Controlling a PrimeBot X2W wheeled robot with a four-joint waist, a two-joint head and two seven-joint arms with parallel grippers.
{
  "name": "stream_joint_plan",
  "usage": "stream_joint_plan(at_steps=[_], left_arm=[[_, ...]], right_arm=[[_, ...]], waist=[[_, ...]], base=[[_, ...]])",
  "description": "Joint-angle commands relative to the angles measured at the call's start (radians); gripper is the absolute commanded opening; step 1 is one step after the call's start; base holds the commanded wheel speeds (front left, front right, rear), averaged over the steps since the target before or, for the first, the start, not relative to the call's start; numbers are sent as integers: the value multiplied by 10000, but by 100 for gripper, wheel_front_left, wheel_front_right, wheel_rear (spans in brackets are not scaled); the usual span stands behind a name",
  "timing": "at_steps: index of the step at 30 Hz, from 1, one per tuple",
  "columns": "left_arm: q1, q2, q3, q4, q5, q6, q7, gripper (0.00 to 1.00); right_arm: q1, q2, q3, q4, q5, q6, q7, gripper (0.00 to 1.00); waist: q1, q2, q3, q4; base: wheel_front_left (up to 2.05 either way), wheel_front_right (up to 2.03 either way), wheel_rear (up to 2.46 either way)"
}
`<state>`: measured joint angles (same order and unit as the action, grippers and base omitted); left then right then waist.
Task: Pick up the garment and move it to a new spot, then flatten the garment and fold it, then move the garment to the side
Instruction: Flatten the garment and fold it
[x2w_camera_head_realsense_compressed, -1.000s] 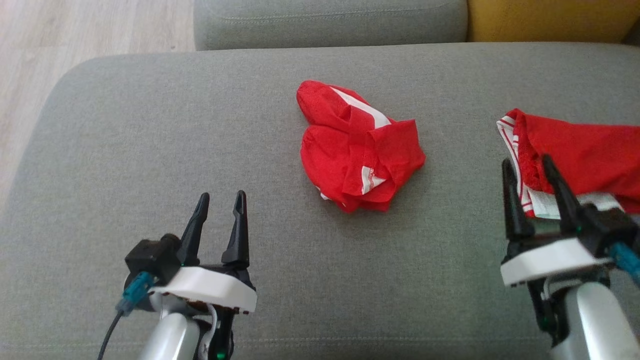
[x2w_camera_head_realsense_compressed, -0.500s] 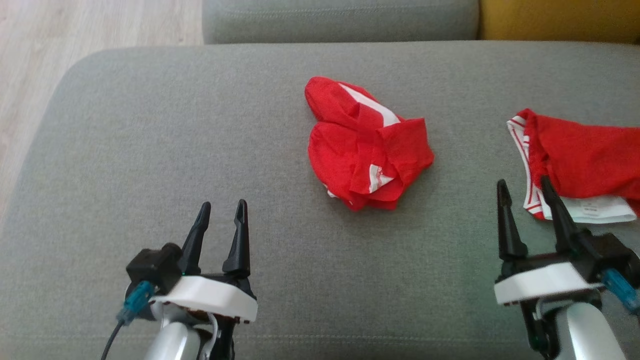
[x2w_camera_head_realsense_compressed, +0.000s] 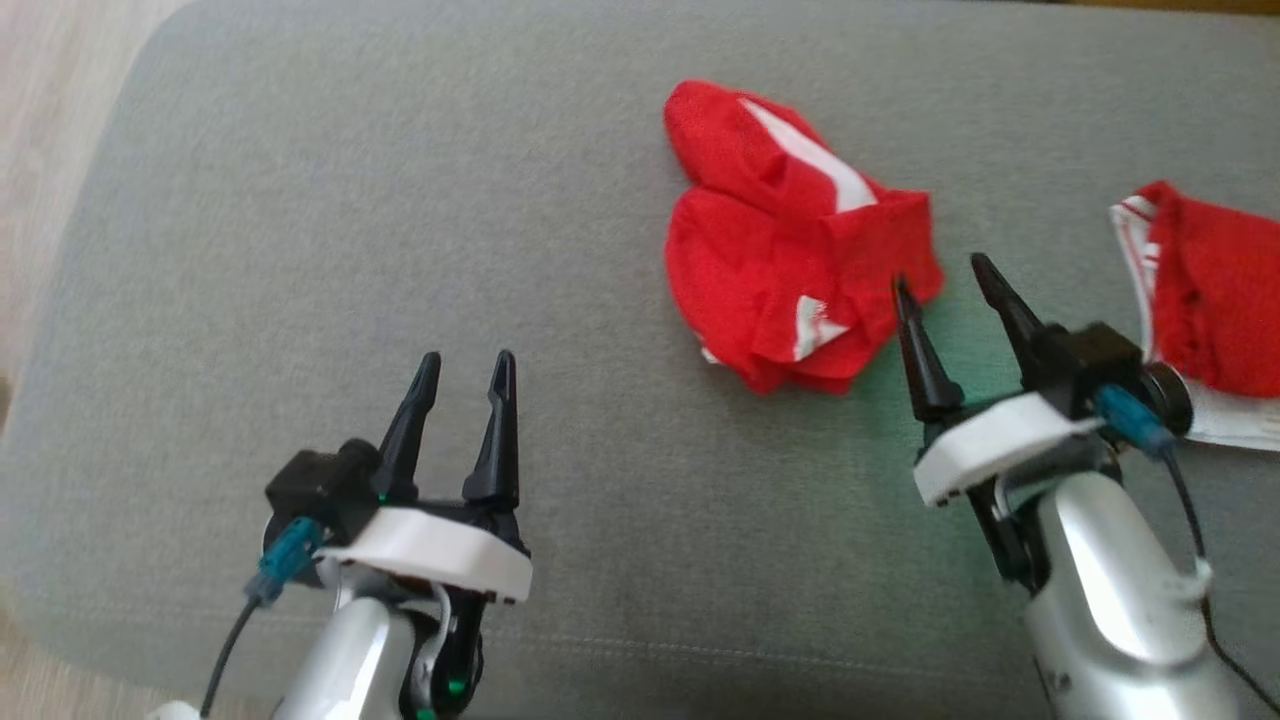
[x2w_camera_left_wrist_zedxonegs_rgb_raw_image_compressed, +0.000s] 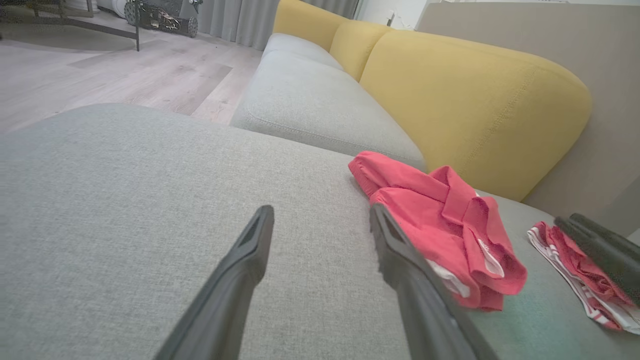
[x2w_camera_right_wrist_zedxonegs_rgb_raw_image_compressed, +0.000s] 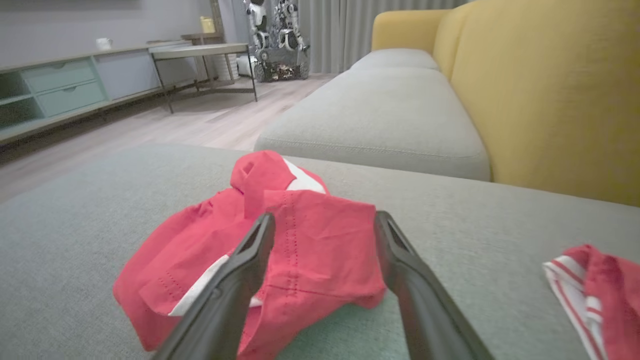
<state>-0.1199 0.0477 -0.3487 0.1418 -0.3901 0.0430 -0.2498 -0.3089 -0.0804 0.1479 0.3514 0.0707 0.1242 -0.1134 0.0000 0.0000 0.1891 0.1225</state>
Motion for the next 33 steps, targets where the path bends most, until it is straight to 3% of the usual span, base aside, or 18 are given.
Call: stream_joint_plan(at_steps=[1,13,14,15,25,33], left_arm=[[-525,26,233,-272,-64,-19,-120,100],[-665,26,141,-185,-140,57,-120,100],[-664,26,145,-186,-142,63,-120,100],[-662,26,152,-186,-144,71,-120,100],[-649,26,206,-138,-145,91,-120,100],[-544,26,171,-43,-191,76,-120,100]], right_arm=[[-641,-66,355,173,55,65,45,100],[-1992,-123,339,2595,-175,65,-310,100],[-2062,-112,299,2727,-194,65,-360,60],[-2135,-104,242,2840,-220,65,-438,0],[-2374,57,77,3109,-225,65,-1121,0],[-2345,158,967,1231,22,65,-1464,0]], waist=[[0,0,283,307],[0,0,492,721],[0,0,498,718],[0,0,503,710],[0,0,331,360],[0,0,-247,-91]], base=[[0,0,0],[0,0,0],[0,0,0],[0,0,0],[0,0,0],[0,0,0]])
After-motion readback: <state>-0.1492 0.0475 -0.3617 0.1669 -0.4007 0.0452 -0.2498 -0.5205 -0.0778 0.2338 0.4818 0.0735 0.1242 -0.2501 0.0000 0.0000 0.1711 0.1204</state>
